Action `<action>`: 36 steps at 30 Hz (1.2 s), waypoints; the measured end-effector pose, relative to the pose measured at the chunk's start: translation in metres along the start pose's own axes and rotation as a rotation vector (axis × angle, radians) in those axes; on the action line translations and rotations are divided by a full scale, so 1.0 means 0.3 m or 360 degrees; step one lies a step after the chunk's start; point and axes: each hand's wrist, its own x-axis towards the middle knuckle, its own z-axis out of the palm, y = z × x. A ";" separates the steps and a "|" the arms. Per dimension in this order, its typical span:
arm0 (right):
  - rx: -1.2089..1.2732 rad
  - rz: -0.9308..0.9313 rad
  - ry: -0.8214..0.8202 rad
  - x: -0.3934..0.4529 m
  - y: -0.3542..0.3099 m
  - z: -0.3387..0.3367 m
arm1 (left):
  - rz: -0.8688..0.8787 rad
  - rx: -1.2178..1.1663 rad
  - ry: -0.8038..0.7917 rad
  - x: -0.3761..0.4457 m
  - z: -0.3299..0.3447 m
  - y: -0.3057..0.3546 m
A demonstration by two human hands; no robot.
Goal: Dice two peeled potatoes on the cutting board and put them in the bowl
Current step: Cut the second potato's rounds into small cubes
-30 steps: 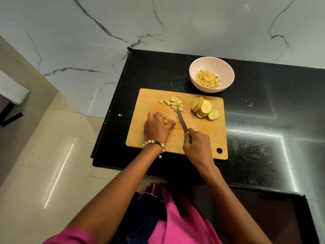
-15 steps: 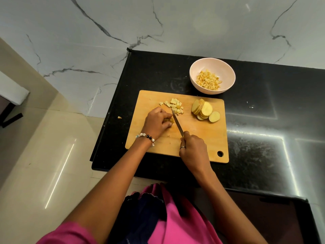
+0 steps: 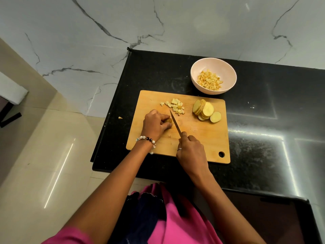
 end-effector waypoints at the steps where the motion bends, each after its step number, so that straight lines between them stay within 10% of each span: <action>1: 0.0002 -0.0001 -0.0003 -0.002 -0.006 0.001 | 0.0011 -0.0012 0.0002 0.002 0.000 -0.002; 36: -0.0217 -0.0077 -0.0026 0.007 -0.094 -0.007 | 0.0138 -0.0355 0.0346 -0.029 0.043 -0.049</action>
